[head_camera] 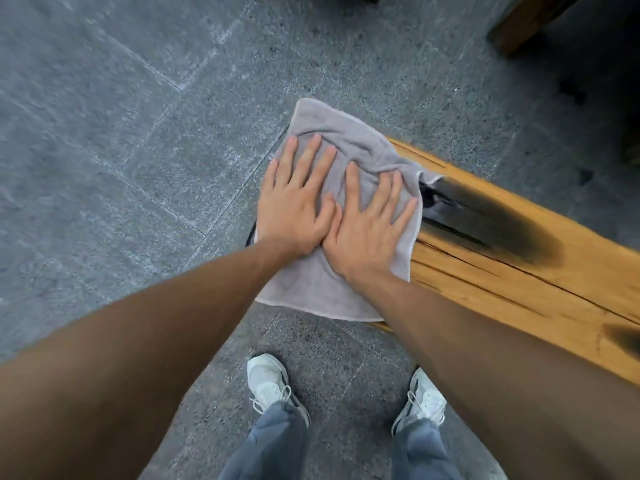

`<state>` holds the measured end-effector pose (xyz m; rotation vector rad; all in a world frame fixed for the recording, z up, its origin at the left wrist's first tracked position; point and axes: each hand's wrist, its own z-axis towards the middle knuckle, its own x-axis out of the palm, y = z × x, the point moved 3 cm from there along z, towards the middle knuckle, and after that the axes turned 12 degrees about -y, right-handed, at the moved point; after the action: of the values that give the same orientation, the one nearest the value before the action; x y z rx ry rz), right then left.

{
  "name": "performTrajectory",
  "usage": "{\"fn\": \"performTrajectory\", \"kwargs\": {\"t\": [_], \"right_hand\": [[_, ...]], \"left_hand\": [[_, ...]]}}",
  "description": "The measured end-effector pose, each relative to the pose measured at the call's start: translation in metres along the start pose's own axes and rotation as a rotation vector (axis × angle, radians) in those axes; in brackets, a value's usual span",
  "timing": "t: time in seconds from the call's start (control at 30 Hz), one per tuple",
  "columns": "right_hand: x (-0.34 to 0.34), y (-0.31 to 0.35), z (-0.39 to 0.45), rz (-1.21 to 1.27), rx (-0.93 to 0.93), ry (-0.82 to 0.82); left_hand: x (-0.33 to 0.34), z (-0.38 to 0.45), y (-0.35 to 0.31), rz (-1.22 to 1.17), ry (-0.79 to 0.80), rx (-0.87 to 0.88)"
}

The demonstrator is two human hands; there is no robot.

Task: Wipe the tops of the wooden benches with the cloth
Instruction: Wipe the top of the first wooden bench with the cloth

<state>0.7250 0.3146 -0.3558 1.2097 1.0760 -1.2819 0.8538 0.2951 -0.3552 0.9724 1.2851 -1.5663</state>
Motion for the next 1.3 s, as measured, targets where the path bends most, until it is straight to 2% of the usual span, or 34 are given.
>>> {"fn": "performTrajectory", "kwargs": {"t": [0.07,0.2,0.33,0.43,0.5,0.6,0.73,0.9,1.0,1.07,1.17,1.23,1.3], "right_hand": [[-0.001,0.005,0.002,-0.002,0.02,-0.008],[0.0,0.008,0.007,0.002,-0.062,-0.011],[0.001,0.015,0.046,0.069,0.0,-0.101],[0.003,0.021,0.077,0.068,0.03,-0.11],[0.003,0.02,0.096,0.055,0.053,-0.062],[0.003,0.014,0.119,0.036,0.06,0.016],[0.005,0.016,0.132,0.048,0.062,0.05],[0.007,0.012,0.159,0.147,0.134,0.168],[0.005,0.013,0.155,0.141,0.14,0.16],[0.003,0.012,0.157,0.117,0.155,0.212],[-0.007,0.016,0.157,0.114,0.173,0.256],[-0.015,0.02,0.163,0.223,0.284,0.206],[-0.022,0.026,0.175,0.383,0.481,0.137]], "left_hand": [[-0.003,0.012,0.004,-0.039,0.037,0.026],[-0.005,0.018,0.005,-0.097,0.049,0.011],[0.001,0.061,0.015,-0.215,0.101,-0.03],[0.009,0.084,0.018,-0.314,0.077,-0.039],[0.01,0.09,0.02,-0.327,0.072,-0.086],[0.015,0.11,0.019,-0.26,0.148,-0.19],[0.018,0.14,0.023,-0.139,0.211,-0.195],[0.032,0.174,0.022,-0.205,0.445,-0.361],[0.031,0.173,0.025,-0.29,0.556,-0.458],[0.023,0.173,0.026,-0.367,0.603,-0.529],[-0.001,0.184,0.031,-0.506,0.57,-0.649],[-0.015,0.203,0.036,-0.663,0.536,-0.734],[-0.027,0.232,0.041,-0.849,0.488,-0.791]]}}
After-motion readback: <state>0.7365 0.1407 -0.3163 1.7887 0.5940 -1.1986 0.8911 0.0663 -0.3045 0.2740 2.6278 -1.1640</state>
